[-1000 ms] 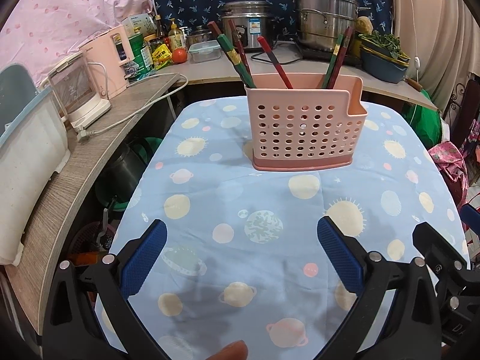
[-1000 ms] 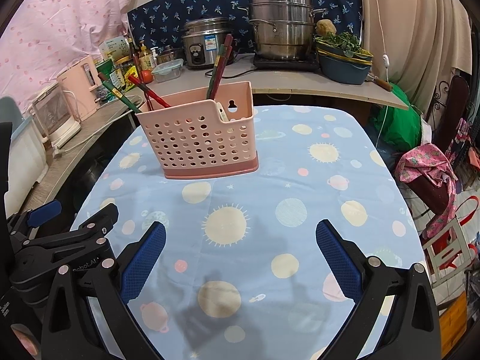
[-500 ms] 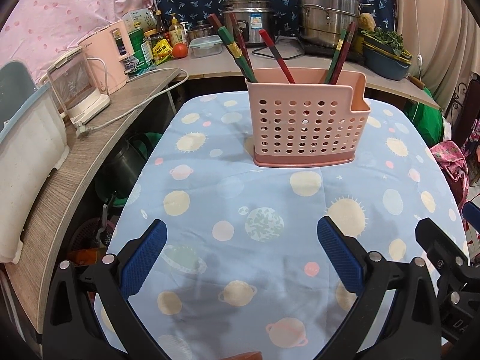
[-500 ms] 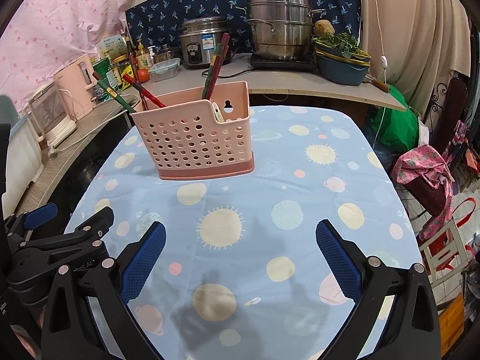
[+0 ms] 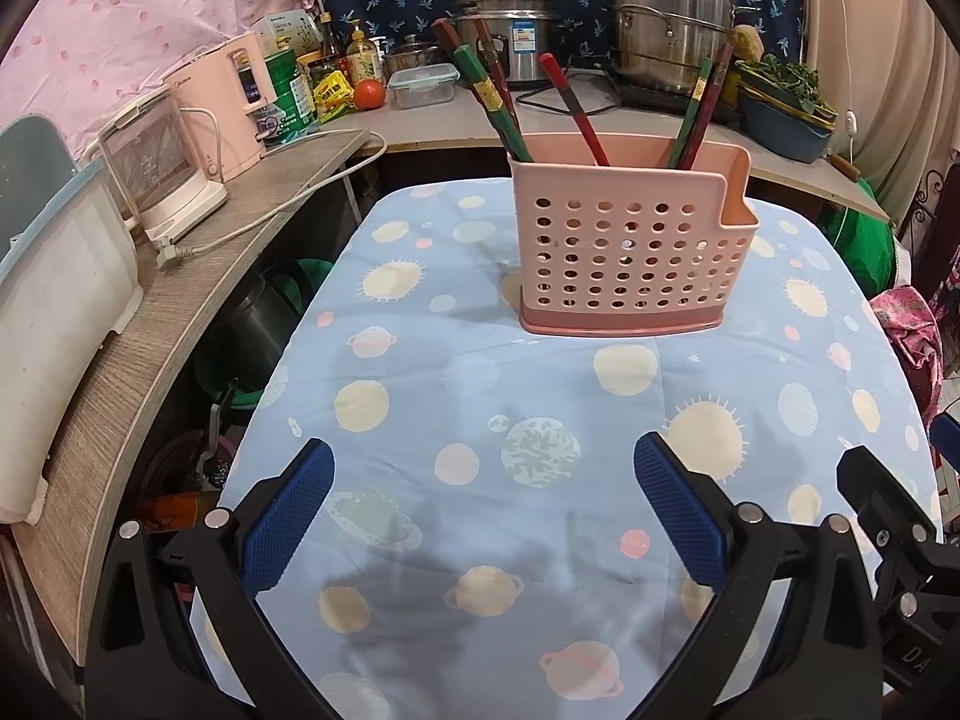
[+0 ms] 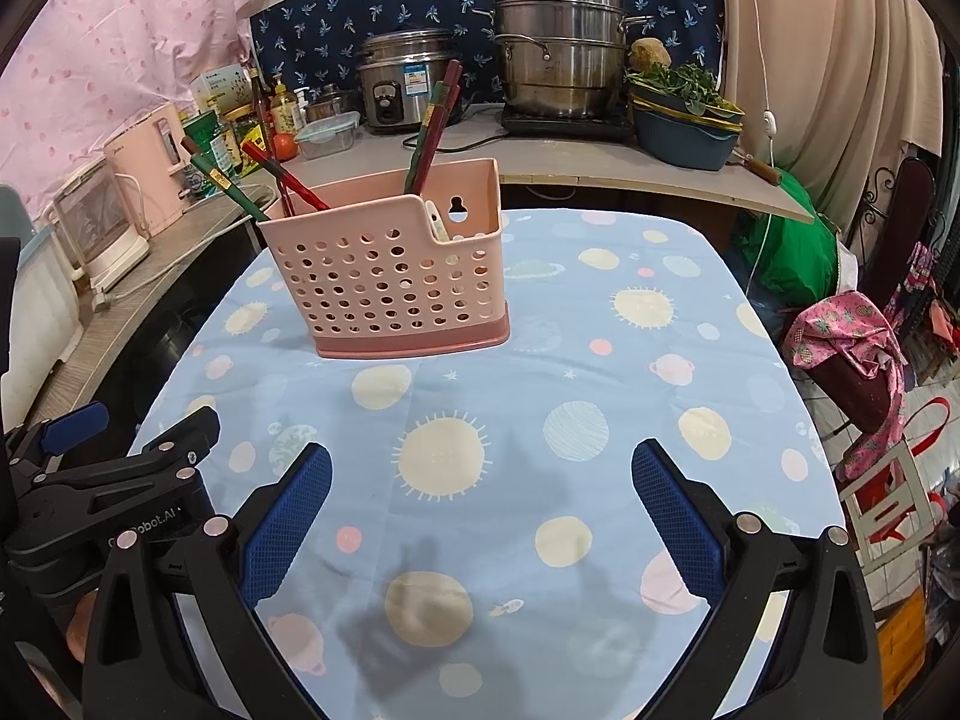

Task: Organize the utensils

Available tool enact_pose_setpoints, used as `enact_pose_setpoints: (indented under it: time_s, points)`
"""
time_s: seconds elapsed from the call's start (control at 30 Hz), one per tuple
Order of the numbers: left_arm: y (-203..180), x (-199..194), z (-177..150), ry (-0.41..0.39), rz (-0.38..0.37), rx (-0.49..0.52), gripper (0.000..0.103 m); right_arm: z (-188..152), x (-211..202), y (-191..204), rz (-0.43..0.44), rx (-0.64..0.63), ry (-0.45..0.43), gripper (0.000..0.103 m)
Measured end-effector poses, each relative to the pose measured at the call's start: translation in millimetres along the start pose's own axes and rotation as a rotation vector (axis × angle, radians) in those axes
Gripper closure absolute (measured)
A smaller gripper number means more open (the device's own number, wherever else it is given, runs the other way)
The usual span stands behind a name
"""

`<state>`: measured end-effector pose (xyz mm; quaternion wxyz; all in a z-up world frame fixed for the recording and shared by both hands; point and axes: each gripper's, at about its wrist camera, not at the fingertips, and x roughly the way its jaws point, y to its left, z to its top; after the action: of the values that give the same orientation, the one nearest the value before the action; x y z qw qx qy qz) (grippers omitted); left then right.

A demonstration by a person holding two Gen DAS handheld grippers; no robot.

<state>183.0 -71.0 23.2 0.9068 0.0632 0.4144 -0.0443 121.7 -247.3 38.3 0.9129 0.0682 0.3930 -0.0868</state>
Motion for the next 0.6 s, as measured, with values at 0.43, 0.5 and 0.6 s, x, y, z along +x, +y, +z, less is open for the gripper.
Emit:
enact_pose_setpoints:
  time_s: [0.43, 0.5, 0.6]
  points:
    - [2.8, 1.6, 2.4, -0.001, 0.004, -0.004, 0.007, 1.6, 3.3, -0.6, -0.003, 0.005, 0.004, 0.006]
    - [2.7, 1.8, 2.6, 0.000, 0.004, -0.002, 0.007, 1.5, 2.9, -0.5, -0.004, 0.004, 0.003, 0.006]
    - [2.9, 1.6, 3.2, -0.003, 0.004, -0.001, 0.007, 1.5, 2.8, -0.4, -0.003, 0.005, 0.003, 0.006]
